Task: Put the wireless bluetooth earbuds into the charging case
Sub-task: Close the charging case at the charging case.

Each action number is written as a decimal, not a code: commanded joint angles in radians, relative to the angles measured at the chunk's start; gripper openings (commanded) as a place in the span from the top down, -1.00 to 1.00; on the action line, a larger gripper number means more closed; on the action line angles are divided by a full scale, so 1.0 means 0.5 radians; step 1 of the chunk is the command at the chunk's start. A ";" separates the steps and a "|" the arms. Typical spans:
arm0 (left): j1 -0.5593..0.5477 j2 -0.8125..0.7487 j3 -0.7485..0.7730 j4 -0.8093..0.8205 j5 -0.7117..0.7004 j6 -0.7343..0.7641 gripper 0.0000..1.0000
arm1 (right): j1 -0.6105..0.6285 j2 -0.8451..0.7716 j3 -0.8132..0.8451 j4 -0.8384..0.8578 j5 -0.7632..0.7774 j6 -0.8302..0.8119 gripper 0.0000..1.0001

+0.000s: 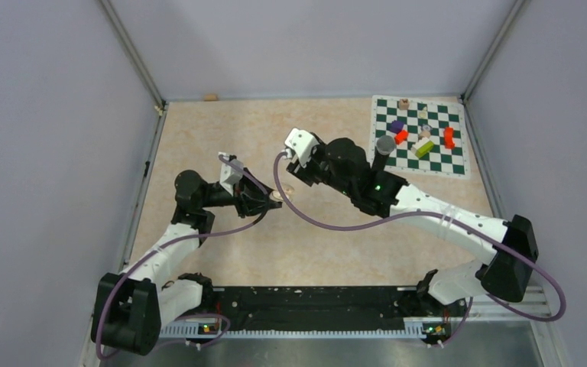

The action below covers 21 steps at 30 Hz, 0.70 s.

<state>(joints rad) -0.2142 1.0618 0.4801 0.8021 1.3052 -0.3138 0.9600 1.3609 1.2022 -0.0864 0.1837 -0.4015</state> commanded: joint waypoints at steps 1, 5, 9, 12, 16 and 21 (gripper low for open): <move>-0.016 -0.041 0.011 -0.054 0.063 0.104 1.00 | 0.010 -0.010 0.033 0.008 -0.211 -0.034 -0.04; -0.017 -0.022 0.039 -0.223 -0.012 0.229 1.00 | 0.012 -0.114 0.048 -0.127 -0.610 -0.043 -0.05; -0.018 -0.005 0.048 -0.306 -0.091 0.322 1.00 | 0.001 -0.243 0.127 -0.388 -1.270 -0.035 -0.05; -0.017 0.008 0.055 -0.307 -0.111 0.317 1.00 | -0.022 -0.321 0.189 -0.462 -1.534 0.011 -0.05; -0.016 0.019 0.060 -0.284 -0.113 0.299 1.00 | -0.060 -0.392 0.189 -0.387 -1.346 0.079 -0.05; -0.025 0.030 0.061 -0.161 0.015 0.187 1.00 | -0.058 -0.256 -0.021 0.051 -0.514 0.048 -0.05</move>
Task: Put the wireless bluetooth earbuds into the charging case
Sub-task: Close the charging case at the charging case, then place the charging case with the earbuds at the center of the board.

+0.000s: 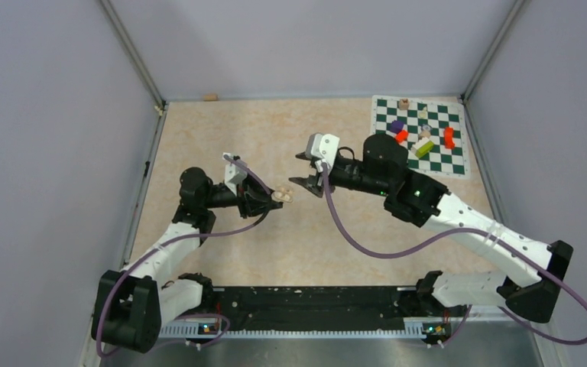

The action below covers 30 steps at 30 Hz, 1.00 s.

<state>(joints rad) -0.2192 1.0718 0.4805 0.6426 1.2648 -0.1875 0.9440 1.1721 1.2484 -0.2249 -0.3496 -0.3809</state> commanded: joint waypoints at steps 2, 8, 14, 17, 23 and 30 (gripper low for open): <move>-0.020 0.007 0.059 0.177 0.138 -0.084 1.00 | -0.026 0.221 -0.147 0.382 0.645 -0.015 -0.05; -0.031 0.001 0.054 0.176 0.193 -0.086 1.00 | 0.042 0.378 -0.141 0.339 0.654 -0.107 -0.05; -0.034 0.019 0.073 0.068 0.054 -0.004 1.00 | 0.081 0.278 -0.111 0.108 0.213 -0.217 -0.05; -0.034 0.040 0.088 -0.035 -0.086 0.087 1.00 | 0.081 0.203 -0.084 -0.028 -0.101 -0.247 -0.05; -0.034 0.142 0.138 -0.133 -0.415 0.060 1.00 | 0.052 0.067 0.097 -0.185 0.068 -0.222 -0.11; -0.053 0.510 0.284 -0.297 -0.850 -0.215 1.00 | -0.110 -0.314 -0.149 0.014 0.960 -0.389 -0.98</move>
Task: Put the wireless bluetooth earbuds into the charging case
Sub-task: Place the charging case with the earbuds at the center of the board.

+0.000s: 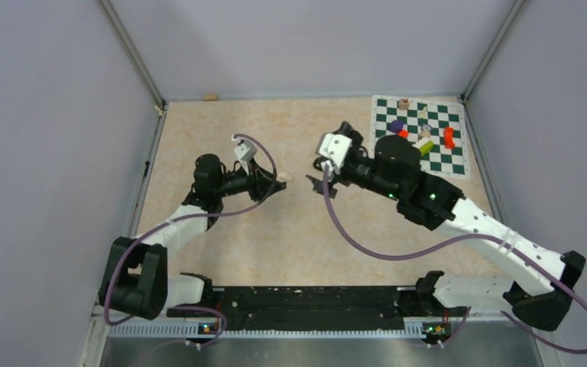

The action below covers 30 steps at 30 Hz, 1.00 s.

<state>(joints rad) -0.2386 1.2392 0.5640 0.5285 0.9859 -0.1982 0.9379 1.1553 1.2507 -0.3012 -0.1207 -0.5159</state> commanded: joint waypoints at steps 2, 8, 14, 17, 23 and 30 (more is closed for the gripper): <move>-0.037 0.306 0.140 -0.056 -0.324 -0.318 1.00 | -0.194 -0.467 -0.370 0.351 0.512 -0.125 -0.98; -0.166 0.685 0.245 -0.162 -0.420 -0.382 0.89 | -0.443 -0.776 -0.767 0.742 0.382 0.013 -0.98; -0.264 1.096 0.486 -0.269 -0.405 -0.511 0.59 | -0.467 -0.842 -0.930 0.934 0.457 0.008 -0.98; -0.330 1.270 0.690 -0.545 -0.480 -0.460 0.37 | -0.465 -0.857 -0.993 1.027 0.517 -0.006 -0.98; -0.459 1.506 0.929 -0.846 -0.583 -0.454 -0.49 | -0.467 -0.876 -1.029 1.135 0.633 -0.038 -0.98; -0.433 1.445 1.050 -1.141 -0.660 -0.279 -0.98 | -0.470 -0.838 -0.925 1.055 0.890 -0.219 -0.98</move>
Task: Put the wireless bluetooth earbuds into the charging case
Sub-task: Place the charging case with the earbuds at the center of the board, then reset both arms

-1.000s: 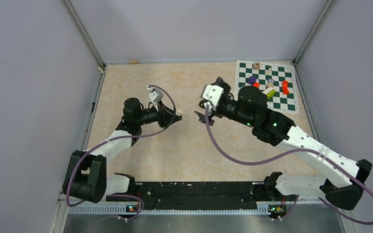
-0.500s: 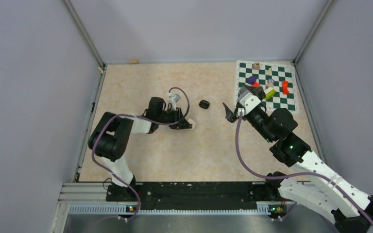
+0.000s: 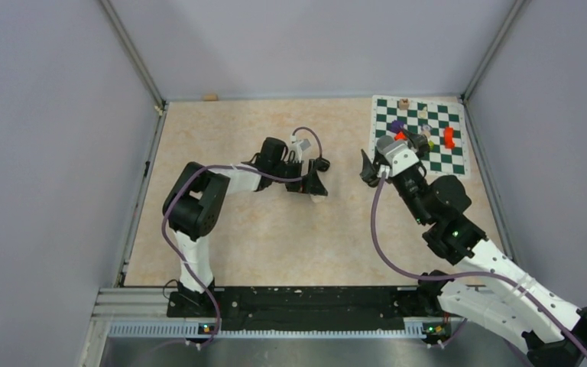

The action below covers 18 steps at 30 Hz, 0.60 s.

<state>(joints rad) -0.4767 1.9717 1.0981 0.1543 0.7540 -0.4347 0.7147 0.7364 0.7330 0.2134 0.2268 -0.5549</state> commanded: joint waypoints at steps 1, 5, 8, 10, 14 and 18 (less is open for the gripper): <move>0.067 -0.082 -0.016 -0.436 -0.185 0.247 -0.98 | -0.027 -0.004 0.139 -0.018 0.221 -0.198 -0.98; 0.245 -0.422 0.019 -0.640 0.029 0.554 -0.98 | -0.048 -0.113 0.242 -0.243 0.243 -0.205 -0.98; 0.388 -0.694 0.177 -1.093 0.096 1.034 -0.97 | -0.068 -0.284 0.132 -0.106 0.350 -0.051 -0.98; 0.443 -0.854 0.379 -1.534 -0.042 1.431 -0.97 | -0.110 -0.404 0.064 -0.011 0.418 0.136 -0.98; 0.634 -1.325 0.568 -1.839 -0.507 1.567 -0.97 | -0.241 -0.647 -0.022 0.025 0.317 0.452 -0.98; 0.805 -2.107 0.087 -1.234 -1.054 1.403 -0.97 | -0.281 -0.666 0.055 -0.123 0.129 0.489 -0.98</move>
<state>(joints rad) -0.1268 1.2469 1.3136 -0.5785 0.5308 0.2356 0.5934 0.3950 0.7364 0.1841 0.3683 -0.4019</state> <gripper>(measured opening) 0.986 0.989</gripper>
